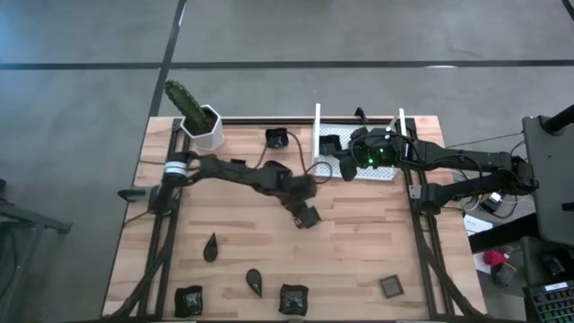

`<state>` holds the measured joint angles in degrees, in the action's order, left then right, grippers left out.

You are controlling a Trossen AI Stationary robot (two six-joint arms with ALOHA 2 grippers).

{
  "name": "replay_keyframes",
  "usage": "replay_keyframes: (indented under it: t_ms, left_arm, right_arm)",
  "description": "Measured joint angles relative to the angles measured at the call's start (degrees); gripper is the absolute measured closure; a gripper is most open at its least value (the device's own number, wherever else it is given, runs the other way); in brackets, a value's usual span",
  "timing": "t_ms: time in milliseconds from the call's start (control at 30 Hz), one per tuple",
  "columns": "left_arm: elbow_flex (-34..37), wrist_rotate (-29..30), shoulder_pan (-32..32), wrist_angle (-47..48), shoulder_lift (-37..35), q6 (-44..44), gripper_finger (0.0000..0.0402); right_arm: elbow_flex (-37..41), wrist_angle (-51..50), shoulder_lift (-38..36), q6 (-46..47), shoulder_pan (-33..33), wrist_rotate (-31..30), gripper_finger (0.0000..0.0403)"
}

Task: Pick & Place Mini shaped plates
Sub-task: Stack the black square plate on top of the other black square plate on the shelf

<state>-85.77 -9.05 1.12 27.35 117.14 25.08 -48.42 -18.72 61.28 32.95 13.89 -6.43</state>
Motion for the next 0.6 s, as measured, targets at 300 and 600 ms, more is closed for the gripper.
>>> replay_keyframes:
  t_ms: [300,600]
  left_arm:
    - [-6.0,-2.1,0.3,0.7,6.2,-1.5,0.0401]
    - [-5.9,-2.0,0.4,1.4,6.3,-2.1,0.0397]
  right_arm:
    - [0.0,-0.5,0.0,-0.1,0.0,0.9,0.0394]
    - [0.0,-0.5,-0.1,0.0,0.0,0.9,0.0394]
